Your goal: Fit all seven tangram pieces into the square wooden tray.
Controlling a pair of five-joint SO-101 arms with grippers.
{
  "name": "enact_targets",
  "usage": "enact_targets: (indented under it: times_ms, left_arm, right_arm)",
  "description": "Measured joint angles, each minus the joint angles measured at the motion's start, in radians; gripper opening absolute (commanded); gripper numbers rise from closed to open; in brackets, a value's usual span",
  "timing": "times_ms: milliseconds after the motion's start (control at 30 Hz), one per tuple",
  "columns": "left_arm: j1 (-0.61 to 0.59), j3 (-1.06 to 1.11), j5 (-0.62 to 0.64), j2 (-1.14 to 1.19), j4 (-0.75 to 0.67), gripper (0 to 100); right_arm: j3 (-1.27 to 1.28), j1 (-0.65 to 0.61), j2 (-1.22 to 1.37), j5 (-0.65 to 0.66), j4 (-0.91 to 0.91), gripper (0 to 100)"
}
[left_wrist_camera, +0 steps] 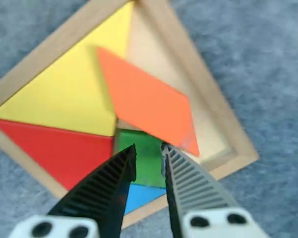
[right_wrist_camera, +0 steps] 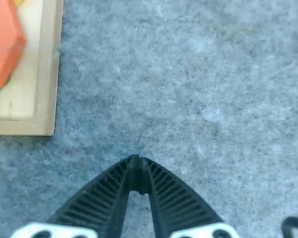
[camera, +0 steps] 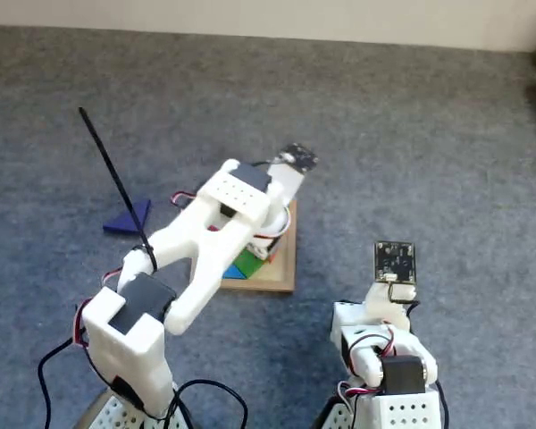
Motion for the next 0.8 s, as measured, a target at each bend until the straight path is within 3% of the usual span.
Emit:
enact_targets:
  times_ms: [800]
  left_arm:
    - [-0.051, -0.074, 0.000, 0.000, -0.037, 10]
  right_arm:
    - [0.000, 0.000, 0.000, 0.000, 0.000, 0.5]
